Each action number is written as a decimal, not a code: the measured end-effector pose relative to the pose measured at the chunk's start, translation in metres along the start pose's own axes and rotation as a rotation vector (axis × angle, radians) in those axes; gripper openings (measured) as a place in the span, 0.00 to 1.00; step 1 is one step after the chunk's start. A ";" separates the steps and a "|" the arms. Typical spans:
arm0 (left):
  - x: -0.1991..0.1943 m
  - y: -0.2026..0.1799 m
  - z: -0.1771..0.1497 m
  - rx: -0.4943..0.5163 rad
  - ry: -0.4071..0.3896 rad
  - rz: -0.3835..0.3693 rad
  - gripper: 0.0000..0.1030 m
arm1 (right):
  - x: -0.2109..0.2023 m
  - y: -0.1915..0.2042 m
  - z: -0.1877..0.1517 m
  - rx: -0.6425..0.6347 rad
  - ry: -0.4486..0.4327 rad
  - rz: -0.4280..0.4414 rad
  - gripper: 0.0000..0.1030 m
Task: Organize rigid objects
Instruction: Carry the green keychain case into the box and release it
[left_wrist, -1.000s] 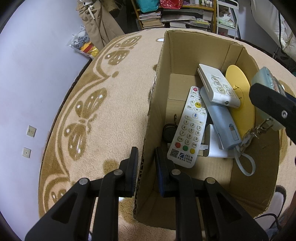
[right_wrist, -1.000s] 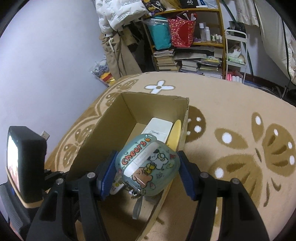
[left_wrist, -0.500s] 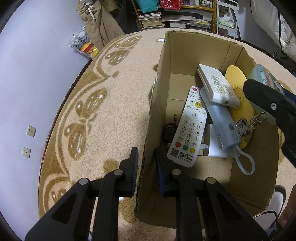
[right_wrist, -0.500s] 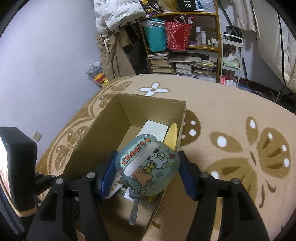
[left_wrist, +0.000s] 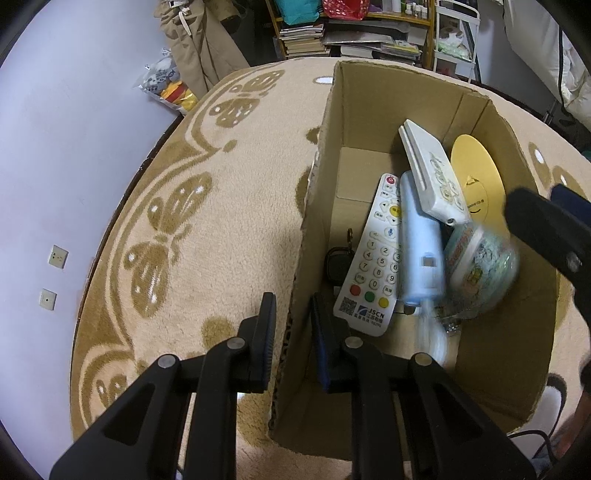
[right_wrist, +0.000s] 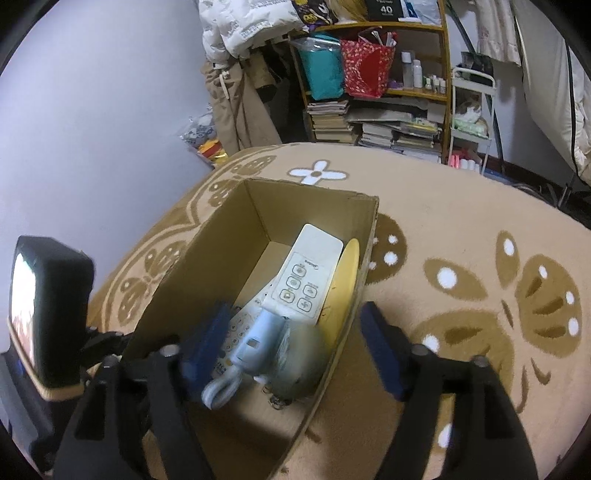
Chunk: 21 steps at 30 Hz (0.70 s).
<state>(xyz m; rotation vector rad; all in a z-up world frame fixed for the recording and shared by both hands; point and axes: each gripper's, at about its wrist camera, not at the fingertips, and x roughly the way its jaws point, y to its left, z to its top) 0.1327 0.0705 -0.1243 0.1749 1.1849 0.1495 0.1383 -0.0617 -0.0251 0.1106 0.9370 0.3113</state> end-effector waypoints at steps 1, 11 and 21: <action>-0.001 0.000 0.000 0.003 -0.001 0.002 0.19 | -0.003 0.000 0.000 -0.007 -0.006 0.000 0.82; -0.005 -0.002 -0.002 0.010 -0.012 0.008 0.18 | -0.034 -0.014 -0.009 0.011 -0.038 -0.064 0.94; -0.042 0.001 -0.009 0.005 -0.106 -0.006 0.22 | -0.060 -0.047 -0.030 0.104 -0.044 -0.115 0.96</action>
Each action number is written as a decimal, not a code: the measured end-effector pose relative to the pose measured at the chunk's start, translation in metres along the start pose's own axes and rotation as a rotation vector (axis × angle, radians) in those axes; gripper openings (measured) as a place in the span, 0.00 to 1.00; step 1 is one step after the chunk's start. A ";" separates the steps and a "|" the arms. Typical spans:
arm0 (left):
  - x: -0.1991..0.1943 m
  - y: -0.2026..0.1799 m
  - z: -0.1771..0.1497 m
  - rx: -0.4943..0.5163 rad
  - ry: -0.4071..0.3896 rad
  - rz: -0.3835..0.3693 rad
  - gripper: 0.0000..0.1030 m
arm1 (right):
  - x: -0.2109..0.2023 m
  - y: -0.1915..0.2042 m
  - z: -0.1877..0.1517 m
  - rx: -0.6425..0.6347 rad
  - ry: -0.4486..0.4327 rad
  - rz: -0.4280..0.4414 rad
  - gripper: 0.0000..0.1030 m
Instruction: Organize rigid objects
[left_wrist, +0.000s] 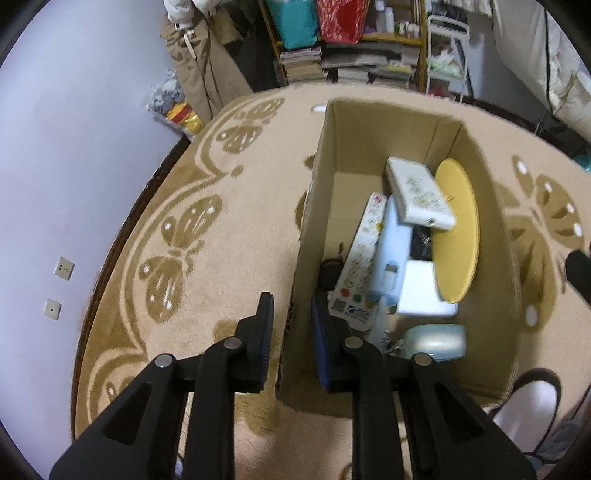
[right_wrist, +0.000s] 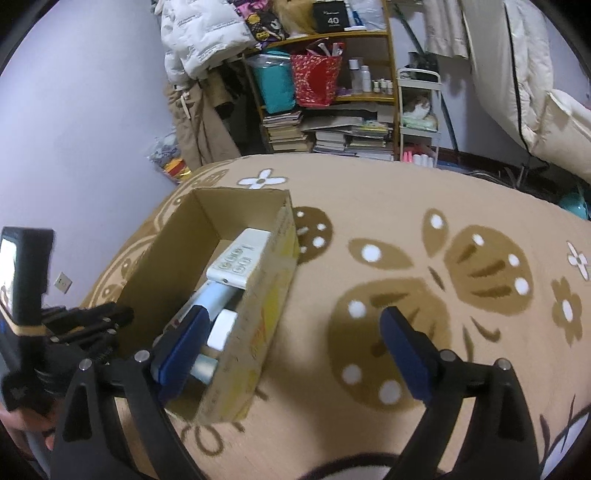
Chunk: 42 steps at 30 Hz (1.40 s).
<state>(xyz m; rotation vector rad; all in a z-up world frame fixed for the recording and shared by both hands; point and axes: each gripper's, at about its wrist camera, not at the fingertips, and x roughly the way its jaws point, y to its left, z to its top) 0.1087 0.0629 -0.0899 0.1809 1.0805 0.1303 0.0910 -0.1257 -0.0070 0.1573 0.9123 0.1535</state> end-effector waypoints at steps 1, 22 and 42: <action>-0.005 0.000 0.000 0.002 -0.016 0.000 0.26 | -0.004 -0.001 -0.002 0.002 -0.003 -0.002 0.96; -0.106 -0.006 -0.030 0.014 -0.274 -0.026 0.98 | -0.094 -0.011 -0.031 -0.009 -0.123 -0.041 1.00; -0.191 -0.005 -0.084 -0.014 -0.527 -0.035 0.99 | -0.172 -0.015 -0.080 -0.071 -0.327 -0.043 1.00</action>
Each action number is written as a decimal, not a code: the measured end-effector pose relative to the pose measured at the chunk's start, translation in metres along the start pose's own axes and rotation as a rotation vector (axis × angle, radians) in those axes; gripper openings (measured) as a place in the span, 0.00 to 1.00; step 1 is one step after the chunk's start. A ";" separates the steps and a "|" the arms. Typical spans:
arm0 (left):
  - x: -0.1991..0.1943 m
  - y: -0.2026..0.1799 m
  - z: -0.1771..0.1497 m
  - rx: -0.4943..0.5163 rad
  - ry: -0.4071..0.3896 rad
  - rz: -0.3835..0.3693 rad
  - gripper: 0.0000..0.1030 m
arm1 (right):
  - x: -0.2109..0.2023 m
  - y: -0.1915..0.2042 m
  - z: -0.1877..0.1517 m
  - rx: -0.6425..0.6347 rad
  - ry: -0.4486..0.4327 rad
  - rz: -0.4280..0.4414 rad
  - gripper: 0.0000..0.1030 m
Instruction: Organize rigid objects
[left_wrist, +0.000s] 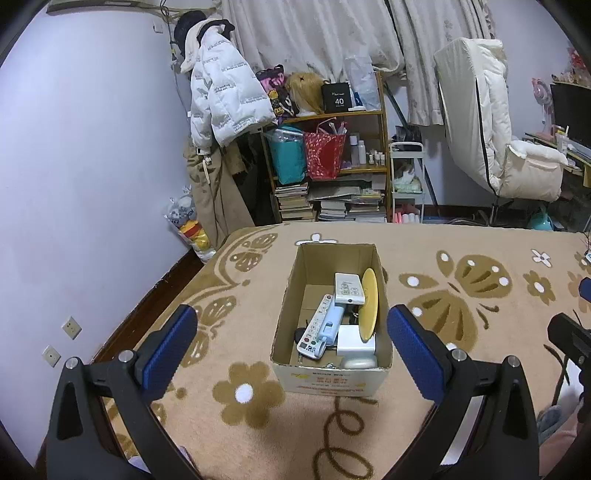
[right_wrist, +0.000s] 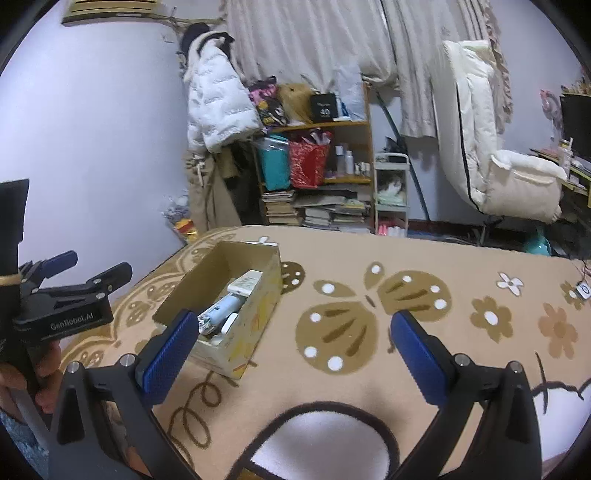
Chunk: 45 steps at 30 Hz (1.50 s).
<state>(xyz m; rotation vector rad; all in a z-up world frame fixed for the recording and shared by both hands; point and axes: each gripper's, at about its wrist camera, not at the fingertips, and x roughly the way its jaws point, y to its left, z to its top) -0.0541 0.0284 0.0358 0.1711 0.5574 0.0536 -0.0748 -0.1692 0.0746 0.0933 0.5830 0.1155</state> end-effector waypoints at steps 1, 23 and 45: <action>-0.001 0.001 -0.001 -0.001 -0.002 0.003 0.99 | 0.000 0.000 -0.003 -0.008 -0.005 -0.004 1.00; 0.028 -0.008 -0.012 0.040 0.007 0.007 0.99 | 0.020 -0.021 -0.021 0.022 -0.059 -0.051 1.00; 0.058 -0.015 -0.019 0.056 0.064 -0.002 0.99 | 0.049 -0.029 -0.028 0.039 -0.001 -0.058 1.00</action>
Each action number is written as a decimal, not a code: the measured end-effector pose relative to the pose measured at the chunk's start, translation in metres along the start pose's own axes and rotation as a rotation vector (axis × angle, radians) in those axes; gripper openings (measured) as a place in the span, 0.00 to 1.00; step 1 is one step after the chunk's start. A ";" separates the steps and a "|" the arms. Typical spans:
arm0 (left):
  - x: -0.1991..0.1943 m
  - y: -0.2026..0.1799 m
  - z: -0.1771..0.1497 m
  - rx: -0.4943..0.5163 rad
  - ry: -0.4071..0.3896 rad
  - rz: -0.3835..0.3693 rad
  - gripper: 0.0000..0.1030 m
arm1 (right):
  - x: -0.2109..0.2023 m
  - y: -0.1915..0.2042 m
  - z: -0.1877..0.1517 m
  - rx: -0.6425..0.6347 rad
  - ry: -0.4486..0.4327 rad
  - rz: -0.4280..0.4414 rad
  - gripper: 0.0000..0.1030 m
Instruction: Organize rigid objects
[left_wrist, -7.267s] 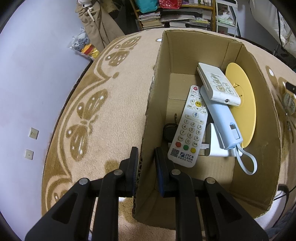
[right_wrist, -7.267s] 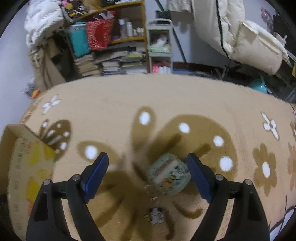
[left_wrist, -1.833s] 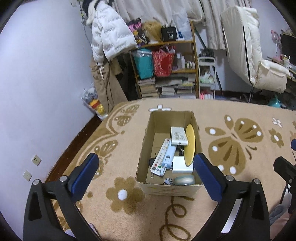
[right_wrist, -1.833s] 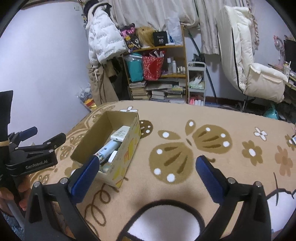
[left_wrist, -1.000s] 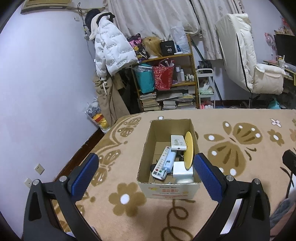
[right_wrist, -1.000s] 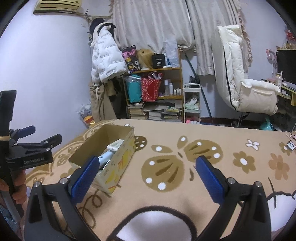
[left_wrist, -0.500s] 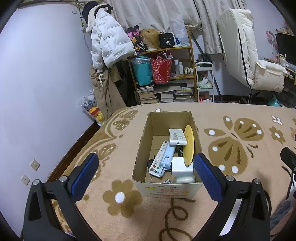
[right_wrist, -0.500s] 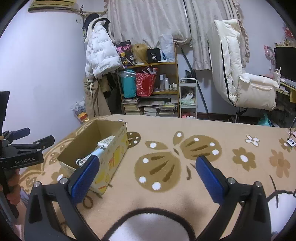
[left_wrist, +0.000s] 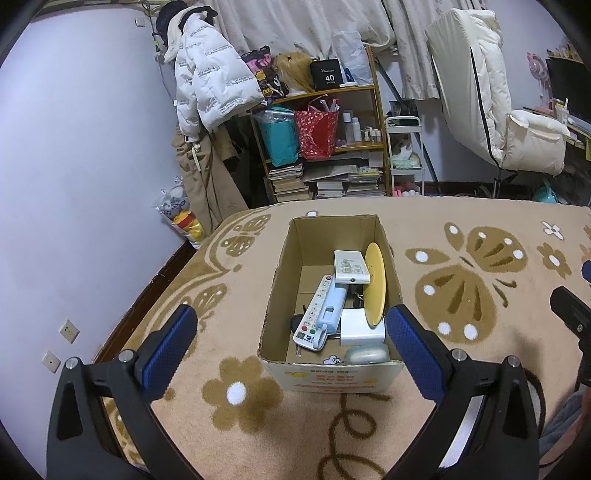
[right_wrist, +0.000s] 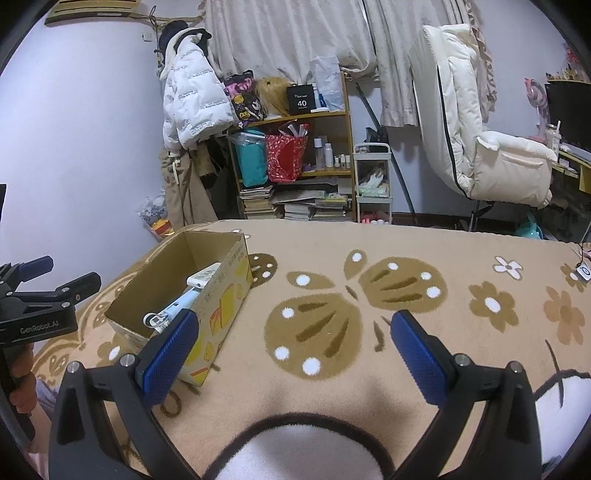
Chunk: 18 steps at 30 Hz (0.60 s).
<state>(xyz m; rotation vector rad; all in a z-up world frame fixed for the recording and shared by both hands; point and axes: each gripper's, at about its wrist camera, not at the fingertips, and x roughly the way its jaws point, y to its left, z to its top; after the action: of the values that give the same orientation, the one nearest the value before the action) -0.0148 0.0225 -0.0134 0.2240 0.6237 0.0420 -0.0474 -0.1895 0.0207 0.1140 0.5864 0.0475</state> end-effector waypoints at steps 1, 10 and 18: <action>0.000 0.000 -0.001 0.001 0.001 -0.001 0.99 | 0.000 0.000 0.000 -0.001 0.000 0.002 1.00; 0.000 0.000 -0.001 0.001 -0.002 0.004 0.99 | 0.003 -0.002 -0.002 0.003 0.007 -0.005 1.00; -0.003 0.000 -0.002 0.003 -0.009 -0.010 0.99 | 0.003 -0.005 -0.003 0.004 0.006 -0.009 1.00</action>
<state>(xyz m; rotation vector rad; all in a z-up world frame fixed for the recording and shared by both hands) -0.0183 0.0221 -0.0130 0.2239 0.6161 0.0301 -0.0464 -0.1938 0.0157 0.1150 0.5934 0.0379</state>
